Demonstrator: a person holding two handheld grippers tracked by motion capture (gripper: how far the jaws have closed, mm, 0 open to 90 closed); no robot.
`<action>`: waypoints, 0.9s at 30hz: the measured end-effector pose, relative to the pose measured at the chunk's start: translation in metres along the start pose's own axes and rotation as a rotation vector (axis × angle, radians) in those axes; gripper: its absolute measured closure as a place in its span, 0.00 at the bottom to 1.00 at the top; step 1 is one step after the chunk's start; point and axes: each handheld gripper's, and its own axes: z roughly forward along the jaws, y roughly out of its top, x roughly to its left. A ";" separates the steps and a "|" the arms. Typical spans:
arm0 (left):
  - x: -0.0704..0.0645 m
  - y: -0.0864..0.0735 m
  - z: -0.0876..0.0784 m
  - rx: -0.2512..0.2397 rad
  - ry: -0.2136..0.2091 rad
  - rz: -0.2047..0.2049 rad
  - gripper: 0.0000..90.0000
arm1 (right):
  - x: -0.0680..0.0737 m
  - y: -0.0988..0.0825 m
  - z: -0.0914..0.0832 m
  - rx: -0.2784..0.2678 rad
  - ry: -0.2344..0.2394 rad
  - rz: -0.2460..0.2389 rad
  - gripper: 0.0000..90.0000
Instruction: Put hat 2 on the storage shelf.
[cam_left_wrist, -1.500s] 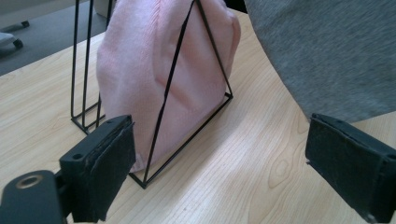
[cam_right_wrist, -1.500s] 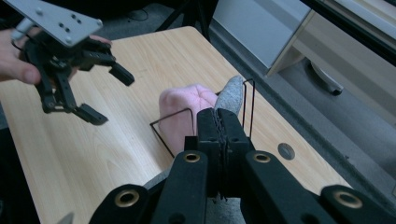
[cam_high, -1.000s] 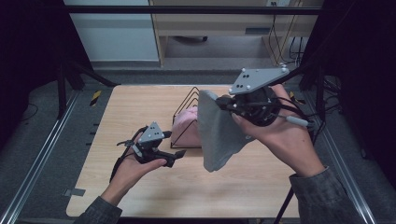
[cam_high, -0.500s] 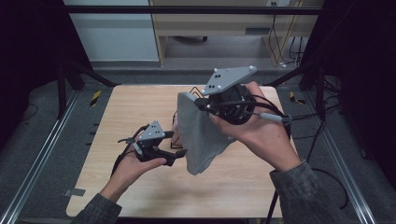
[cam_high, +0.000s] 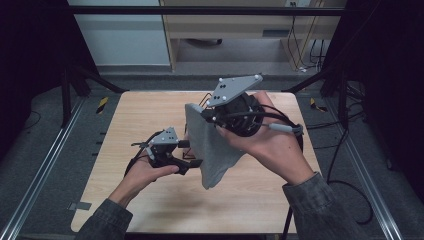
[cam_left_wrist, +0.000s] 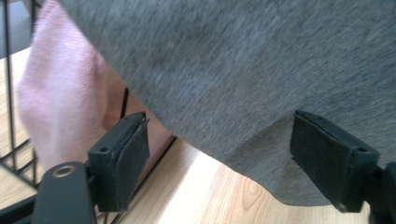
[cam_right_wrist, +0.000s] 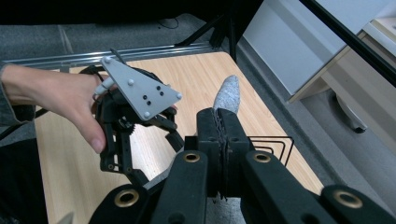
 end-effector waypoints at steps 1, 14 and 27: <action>0.000 0.000 0.002 -0.002 -0.013 0.004 0.26 | 0.000 0.000 0.000 0.002 0.002 -0.001 0.99; -0.008 0.005 0.005 -0.013 -0.006 0.012 0.89 | -0.006 -0.016 -0.002 0.015 -0.011 0.024 0.99; -0.008 0.007 -0.017 -0.006 0.051 0.023 0.97 | -0.016 -0.037 -0.002 0.023 -0.026 0.071 0.99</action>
